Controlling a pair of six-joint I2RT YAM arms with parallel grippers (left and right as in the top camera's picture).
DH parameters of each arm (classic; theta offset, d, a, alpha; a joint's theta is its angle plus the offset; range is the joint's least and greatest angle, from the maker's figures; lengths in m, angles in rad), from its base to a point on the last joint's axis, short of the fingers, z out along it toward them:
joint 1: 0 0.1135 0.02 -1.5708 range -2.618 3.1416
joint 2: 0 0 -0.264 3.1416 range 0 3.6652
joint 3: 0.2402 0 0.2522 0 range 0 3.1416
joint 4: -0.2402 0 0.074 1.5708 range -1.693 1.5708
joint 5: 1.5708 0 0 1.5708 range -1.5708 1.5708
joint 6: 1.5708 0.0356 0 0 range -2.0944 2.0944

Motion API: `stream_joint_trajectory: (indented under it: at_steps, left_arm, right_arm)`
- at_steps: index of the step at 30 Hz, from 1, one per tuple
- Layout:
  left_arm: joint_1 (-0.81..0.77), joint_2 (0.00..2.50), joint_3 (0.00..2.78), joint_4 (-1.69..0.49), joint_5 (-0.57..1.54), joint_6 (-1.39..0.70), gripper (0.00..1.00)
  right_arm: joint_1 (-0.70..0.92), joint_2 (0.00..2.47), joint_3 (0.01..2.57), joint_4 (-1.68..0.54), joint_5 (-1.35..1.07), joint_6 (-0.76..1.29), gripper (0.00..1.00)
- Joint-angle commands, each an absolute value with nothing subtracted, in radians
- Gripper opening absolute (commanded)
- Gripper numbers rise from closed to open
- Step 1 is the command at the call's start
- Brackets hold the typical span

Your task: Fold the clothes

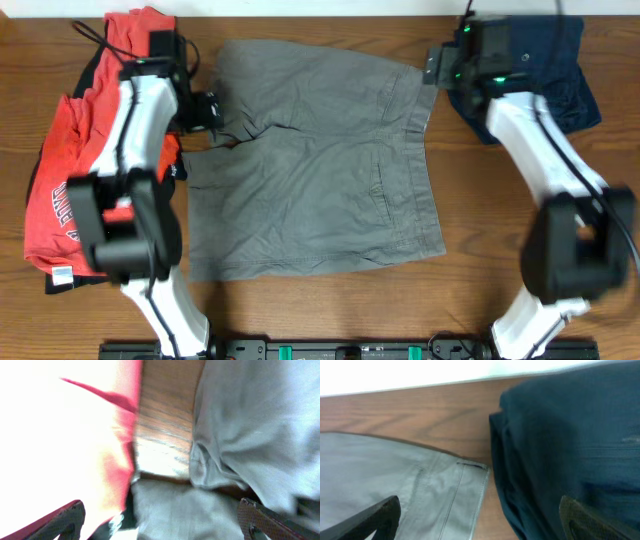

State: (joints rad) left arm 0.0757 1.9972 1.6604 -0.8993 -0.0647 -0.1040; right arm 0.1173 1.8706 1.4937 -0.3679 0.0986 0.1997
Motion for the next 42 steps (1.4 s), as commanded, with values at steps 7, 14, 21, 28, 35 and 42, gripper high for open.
stream_joint_trajectory:
  at_steps: [7, 14, 21, 28, 35, 42]
  left_arm:
    - [0.073, 1.703, 1.705, -1.135, -0.124, -0.113, 0.98]
    - [0.073, 1.56, 1.679, -1.417, -0.113, -0.38, 0.98]
    - [0.073, 1.402, 1.46, -1.468, -0.113, -0.752, 0.98]
    - [0.073, 1.236, 1.094, -1.346, -0.093, -1.102, 0.97]
    - [0.073, 1.222, 0.806, -1.055, 0.03, -1.169, 0.83]
    - [0.073, 1.242, 0.647, -0.859, 0.059, -1.211, 0.81]
  right_arm:
    - [0.12, 1.504, 1.537, -0.803, 0.016, 0.211, 0.99]
    - [0.159, 1.392, 1.536, -1.181, 0.018, 0.46, 0.99]
    - [0.255, 1.393, 1.438, -1.336, 0.097, 0.79, 0.99]
    - [0.295, 1.394, 1.27, -1.301, 0.096, 0.984, 0.99]
    - [0.296, 1.394, 1.116, -1.161, 0.05, 0.991, 0.99]
    - [0.296, 1.395, 1.017, -1.055, 0.025, 0.991, 0.99]
